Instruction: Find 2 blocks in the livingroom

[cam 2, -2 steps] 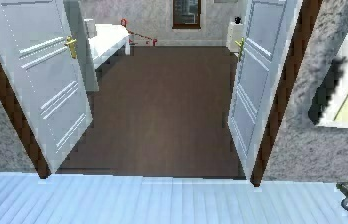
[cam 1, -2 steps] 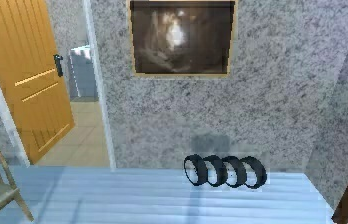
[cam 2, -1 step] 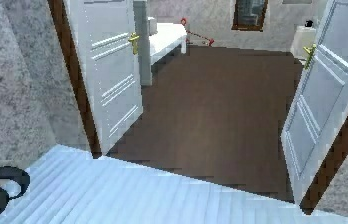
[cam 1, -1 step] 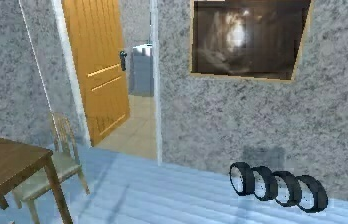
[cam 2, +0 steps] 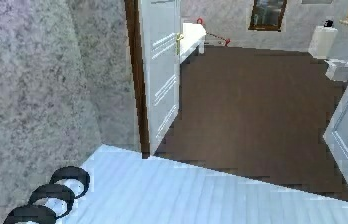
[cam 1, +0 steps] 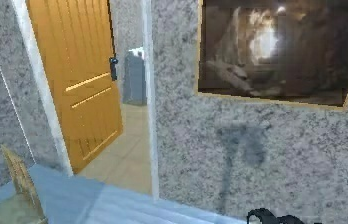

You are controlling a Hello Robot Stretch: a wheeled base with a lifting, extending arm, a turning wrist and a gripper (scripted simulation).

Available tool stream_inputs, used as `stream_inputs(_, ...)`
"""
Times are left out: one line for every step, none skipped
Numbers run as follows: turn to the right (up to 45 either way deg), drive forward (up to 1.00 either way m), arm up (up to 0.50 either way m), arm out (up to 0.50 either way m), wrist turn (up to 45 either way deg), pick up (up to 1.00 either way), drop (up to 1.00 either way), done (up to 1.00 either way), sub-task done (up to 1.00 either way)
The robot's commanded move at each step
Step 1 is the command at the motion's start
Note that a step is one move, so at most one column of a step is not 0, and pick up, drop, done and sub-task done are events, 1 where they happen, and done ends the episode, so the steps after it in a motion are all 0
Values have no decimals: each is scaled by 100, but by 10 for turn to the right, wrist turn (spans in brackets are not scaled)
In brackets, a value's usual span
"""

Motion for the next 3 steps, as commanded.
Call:
stream_inputs(-90, 0, 0, 0, 0, 0, 0, 0, 0)
stream_inputs(0, 75, 0, 0, 0, 0, 0, 0, 0)
stream_inputs(-300, 0, 0, 0, 0, 0, 0, 0, 0)
